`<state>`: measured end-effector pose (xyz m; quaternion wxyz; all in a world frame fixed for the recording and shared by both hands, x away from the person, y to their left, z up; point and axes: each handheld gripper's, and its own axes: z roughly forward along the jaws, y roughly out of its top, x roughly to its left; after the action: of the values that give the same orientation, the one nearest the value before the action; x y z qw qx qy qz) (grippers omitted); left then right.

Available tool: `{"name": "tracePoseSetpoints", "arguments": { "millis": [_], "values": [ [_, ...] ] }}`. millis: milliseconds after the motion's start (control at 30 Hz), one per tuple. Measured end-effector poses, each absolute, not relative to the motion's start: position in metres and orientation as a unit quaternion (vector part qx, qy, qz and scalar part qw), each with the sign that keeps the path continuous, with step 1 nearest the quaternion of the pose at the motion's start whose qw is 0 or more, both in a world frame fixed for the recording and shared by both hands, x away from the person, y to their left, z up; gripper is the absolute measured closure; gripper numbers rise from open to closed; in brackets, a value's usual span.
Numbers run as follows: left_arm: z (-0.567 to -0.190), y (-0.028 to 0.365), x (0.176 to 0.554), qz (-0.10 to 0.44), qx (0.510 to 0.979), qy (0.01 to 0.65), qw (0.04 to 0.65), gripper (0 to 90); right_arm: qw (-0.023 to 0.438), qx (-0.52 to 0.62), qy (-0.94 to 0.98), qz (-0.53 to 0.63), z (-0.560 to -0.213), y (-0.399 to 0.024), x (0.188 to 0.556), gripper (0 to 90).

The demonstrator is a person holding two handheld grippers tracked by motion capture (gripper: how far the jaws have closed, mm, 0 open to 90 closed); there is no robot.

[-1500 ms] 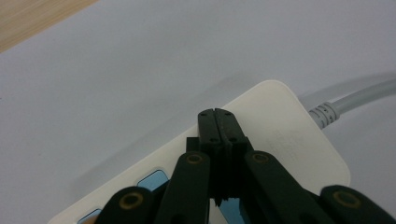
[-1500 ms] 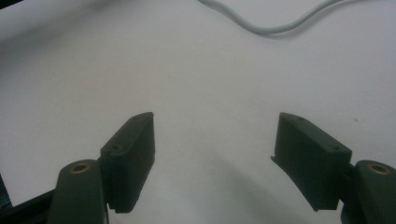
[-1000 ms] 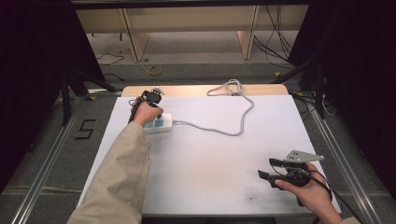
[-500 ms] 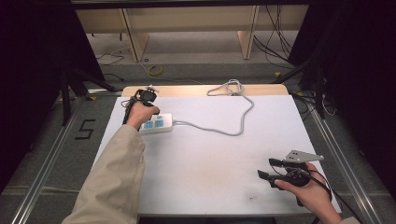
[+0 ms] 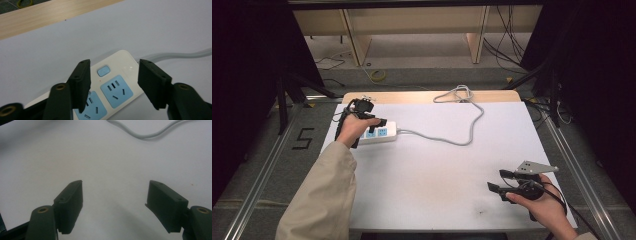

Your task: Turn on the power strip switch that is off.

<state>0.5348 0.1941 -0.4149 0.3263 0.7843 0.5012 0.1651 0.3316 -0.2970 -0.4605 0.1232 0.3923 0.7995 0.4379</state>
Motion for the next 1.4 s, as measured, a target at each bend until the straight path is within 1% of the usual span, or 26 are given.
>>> {"name": "tracePoseSetpoints", "arguments": {
  "millis": [167, 367, 533, 700, 1033, 1133, 1400],
  "values": [
    [-0.412, 0.192, 0.511, 0.154, 0.798, 0.460, 0.356, 27.2, 0.124, 0.393, 0.799, 0.438, -0.460, -0.297, 0.331, 29.4],
    [-0.413, 0.197, 0.483, 0.173, 0.794, 0.449, 0.371, 23.8, 0.123, 0.393, 0.800, 0.437, -0.460, -0.297, 0.332, 29.3],
    [-0.417, 0.196, 0.461, 0.187, 0.791, 0.441, 0.382, 22.7, 0.122, 0.393, 0.800, 0.437, -0.460, -0.296, 0.331, 29.3],
    [-0.421, 0.195, 0.436, 0.206, 0.795, 0.416, 0.390, 22.6, 0.122, 0.392, 0.799, 0.439, -0.460, -0.296, 0.331, 29.2],
    [-0.438, 0.193, 0.384, 0.216, 0.794, 0.408, 0.396, 22.6, 0.124, 0.392, 0.799, 0.440, -0.460, -0.297, 0.331, 29.0],
    [-0.441, 0.190, 0.369, 0.222, 0.801, 0.396, 0.392, 22.8, 0.124, 0.391, 0.799, 0.439, -0.460, -0.296, 0.331, 29.0],
    [-0.450, 0.189, 0.352, 0.214, 0.811, 0.388, 0.382, 22.6, 0.124, 0.390, 0.799, 0.441, -0.460, -0.296, 0.330, 28.9]
  ]
}}
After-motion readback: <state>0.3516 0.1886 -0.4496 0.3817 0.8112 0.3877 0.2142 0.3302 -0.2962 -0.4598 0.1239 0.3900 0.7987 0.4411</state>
